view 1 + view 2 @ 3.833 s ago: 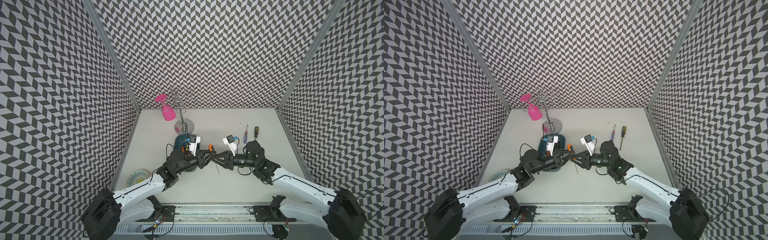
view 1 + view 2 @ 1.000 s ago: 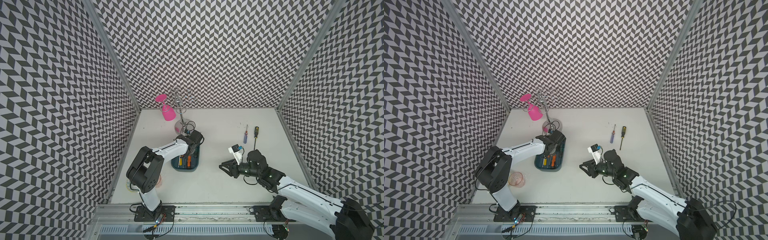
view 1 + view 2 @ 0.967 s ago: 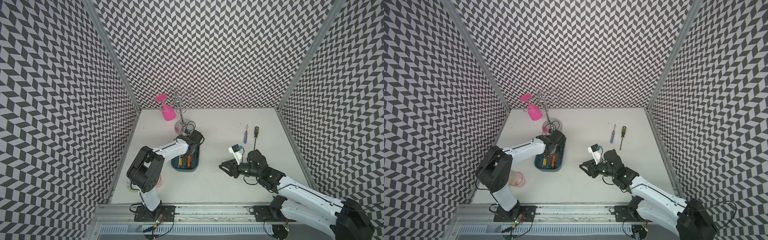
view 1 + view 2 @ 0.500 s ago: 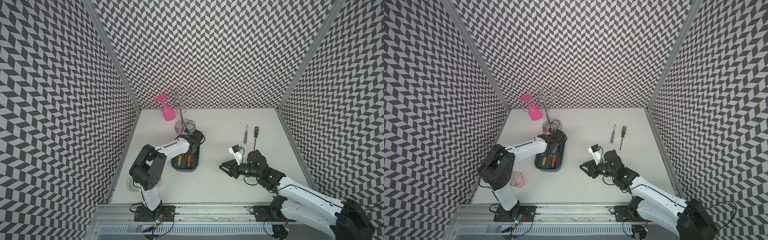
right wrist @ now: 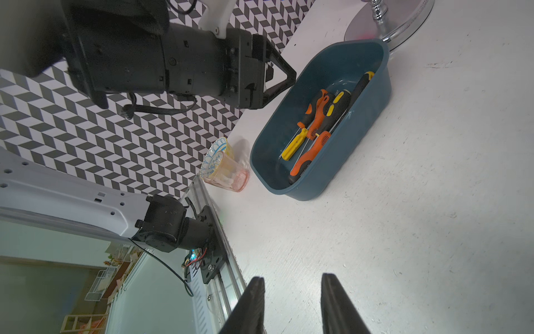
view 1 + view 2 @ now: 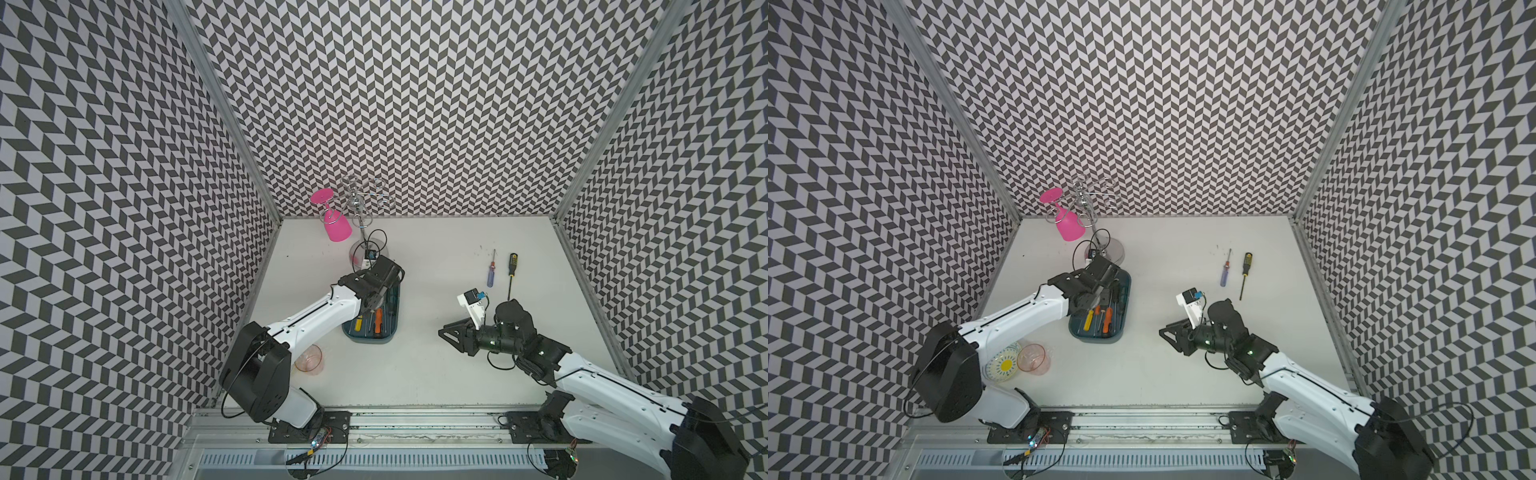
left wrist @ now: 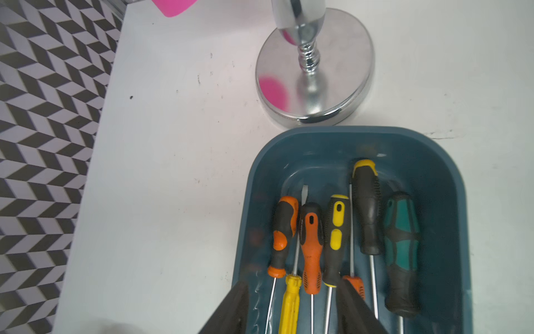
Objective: Put the screwdriver on the desktop into the storage box
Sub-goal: Place the screwdriver in the storage box, then pick up the screwdriver from the center of the board.
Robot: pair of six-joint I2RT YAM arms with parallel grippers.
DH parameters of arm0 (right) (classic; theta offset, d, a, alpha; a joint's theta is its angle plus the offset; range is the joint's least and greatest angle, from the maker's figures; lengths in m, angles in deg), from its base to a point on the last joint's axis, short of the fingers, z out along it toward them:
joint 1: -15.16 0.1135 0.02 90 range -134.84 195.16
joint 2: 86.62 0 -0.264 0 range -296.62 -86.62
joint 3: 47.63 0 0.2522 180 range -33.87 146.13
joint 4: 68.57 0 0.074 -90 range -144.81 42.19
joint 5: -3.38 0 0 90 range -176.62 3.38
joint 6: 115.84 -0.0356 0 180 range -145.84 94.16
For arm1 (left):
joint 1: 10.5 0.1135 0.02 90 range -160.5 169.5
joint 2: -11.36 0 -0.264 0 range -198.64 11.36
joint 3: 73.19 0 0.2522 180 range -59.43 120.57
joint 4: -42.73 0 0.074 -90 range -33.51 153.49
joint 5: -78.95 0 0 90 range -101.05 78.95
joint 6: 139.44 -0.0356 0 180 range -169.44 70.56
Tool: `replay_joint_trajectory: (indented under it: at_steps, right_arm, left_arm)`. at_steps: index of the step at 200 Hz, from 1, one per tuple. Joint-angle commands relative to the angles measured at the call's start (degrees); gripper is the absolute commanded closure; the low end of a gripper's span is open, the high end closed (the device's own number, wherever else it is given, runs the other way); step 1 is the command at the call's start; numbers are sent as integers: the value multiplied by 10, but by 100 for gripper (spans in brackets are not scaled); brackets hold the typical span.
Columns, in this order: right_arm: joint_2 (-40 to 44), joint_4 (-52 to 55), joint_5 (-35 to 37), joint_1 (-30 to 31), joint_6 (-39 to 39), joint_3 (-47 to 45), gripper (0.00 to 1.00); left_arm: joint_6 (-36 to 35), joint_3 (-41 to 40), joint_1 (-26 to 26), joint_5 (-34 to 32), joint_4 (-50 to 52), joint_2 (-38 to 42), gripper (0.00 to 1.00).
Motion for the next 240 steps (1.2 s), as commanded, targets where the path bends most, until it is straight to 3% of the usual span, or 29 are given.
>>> replay_joint_trajectory:
  at_steps: [1,54,83,160,240]
  right_arm:
    - [-6,-11,15,-2,-3,24,64]
    - [-7,11,53,-2,-4,48,62]
    - [-11,26,89,-3,-6,60,55]
    - [-32,57,165,-27,-12,92,50]
    - [-109,105,169,-129,-29,142,51]
  left_arm:
    - [-7,-29,-6,69,-43,50,47]
    - [-7,-84,-15,182,-112,151,45]
    - [-8,-104,-28,219,-129,182,45]
    - [16,-156,-64,275,-189,240,43]
    - [47,-203,-110,297,-269,258,43]
